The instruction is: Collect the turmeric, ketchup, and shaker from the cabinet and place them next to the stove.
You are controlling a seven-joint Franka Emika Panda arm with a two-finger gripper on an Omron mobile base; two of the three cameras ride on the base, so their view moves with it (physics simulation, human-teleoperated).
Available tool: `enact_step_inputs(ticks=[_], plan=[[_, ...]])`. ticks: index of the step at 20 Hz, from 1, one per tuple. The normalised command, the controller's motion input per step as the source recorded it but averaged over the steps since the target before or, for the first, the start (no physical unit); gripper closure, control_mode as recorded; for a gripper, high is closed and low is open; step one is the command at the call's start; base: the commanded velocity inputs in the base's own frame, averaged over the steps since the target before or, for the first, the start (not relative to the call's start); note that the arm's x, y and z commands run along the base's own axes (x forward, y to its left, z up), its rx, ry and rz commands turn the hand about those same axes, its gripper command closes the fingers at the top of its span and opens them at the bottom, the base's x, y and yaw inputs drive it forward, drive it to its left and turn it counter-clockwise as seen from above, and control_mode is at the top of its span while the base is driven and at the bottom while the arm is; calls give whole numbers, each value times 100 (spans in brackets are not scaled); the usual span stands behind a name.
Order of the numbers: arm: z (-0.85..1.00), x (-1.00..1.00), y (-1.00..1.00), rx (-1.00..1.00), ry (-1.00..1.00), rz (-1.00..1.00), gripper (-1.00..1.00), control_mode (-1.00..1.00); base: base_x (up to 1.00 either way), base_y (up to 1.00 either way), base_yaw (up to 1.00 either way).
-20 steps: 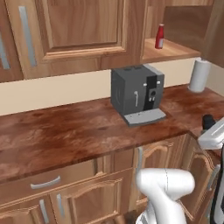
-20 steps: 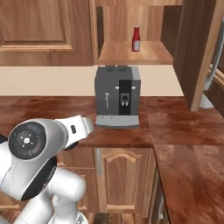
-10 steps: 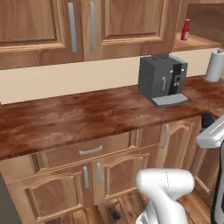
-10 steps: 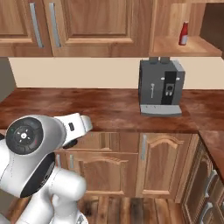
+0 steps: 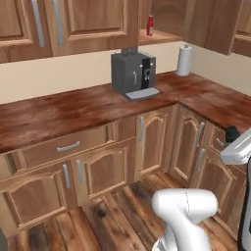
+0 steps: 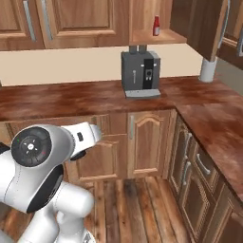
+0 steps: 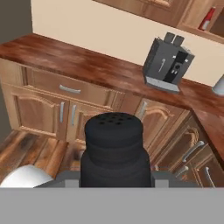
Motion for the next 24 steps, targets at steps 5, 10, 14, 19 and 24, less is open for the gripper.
enact_step_inputs(ticks=[5,10,14,19,24], plan=[[0,0,0,0,0,0,100,100,-83,-15,-42],[0,0,0,0,0,0,100,100,-79,-40,-39],[0,0,0,0,0,0,100,100,-65,-51,-36],[0,0,0,0,0,0,100,100,-40,-45,-36],[0,0,0,0,0,0,100,100,-35,-51,-39]])
